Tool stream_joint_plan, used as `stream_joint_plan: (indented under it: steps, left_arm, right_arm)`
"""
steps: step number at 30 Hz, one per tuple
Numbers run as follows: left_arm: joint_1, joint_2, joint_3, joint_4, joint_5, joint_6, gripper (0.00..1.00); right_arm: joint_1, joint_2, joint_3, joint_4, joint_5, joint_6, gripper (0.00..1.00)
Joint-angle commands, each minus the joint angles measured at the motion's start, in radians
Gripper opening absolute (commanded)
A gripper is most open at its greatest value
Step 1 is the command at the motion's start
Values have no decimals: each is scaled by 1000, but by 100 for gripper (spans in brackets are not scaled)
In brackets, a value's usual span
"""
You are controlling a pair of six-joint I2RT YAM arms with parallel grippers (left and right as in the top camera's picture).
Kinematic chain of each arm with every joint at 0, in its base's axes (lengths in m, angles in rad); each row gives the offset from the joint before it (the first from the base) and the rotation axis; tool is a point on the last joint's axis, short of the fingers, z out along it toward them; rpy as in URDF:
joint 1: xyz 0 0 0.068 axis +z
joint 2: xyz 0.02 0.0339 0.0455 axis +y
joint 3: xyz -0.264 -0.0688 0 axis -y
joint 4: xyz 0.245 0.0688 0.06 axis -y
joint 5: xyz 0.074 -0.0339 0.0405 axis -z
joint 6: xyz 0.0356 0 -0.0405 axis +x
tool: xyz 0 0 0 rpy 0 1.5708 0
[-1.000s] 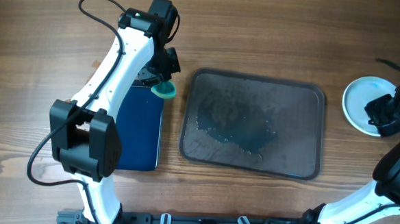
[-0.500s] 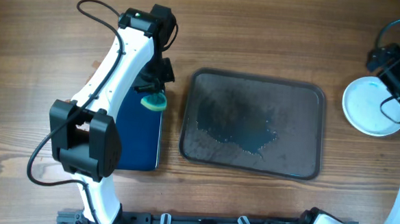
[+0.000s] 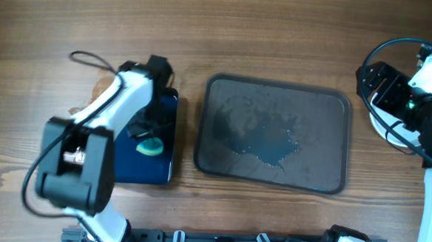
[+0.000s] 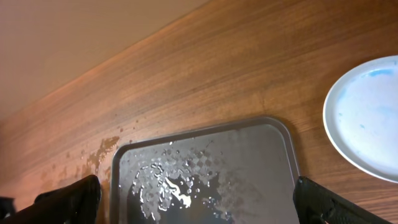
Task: Clean dirty plates on tray and stack at the side
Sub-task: 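Lower the sponge into the blue tray and release it with the left gripper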
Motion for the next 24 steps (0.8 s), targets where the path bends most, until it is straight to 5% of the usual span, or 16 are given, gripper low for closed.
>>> stream_joint_plan:
  steps: [1,2,3,5,6,15,24]
  left_arm:
    - [37,-52,-39,22,-10,10,4]
    - [36,-52,-39,30,-2,42,17]
    - [36,-52,-39,32,-1,44,41]
    - [36,-52,-39,34,-1,44,61]
    - [36,-52,-39,41,-1,43,96]
    - [35,-97,-5,36,-2,44,100]
    - [-17,-509,114,-17,-3,199,100]
  right_arm:
    - [5,-12,11,-4,-15,-23,100]
    - [5,-12,11,-4,-15,-23,100]
    - [5,-12,11,-4,-15,-23,100]
    - [5,-12,11,-7,-11,-26,100]
    - [5,-12,11,-8,-12,-36,100]
    - [5,-41,11,33,-13,-248,100]
    - [5,-289,11,203,-89,-563,99]
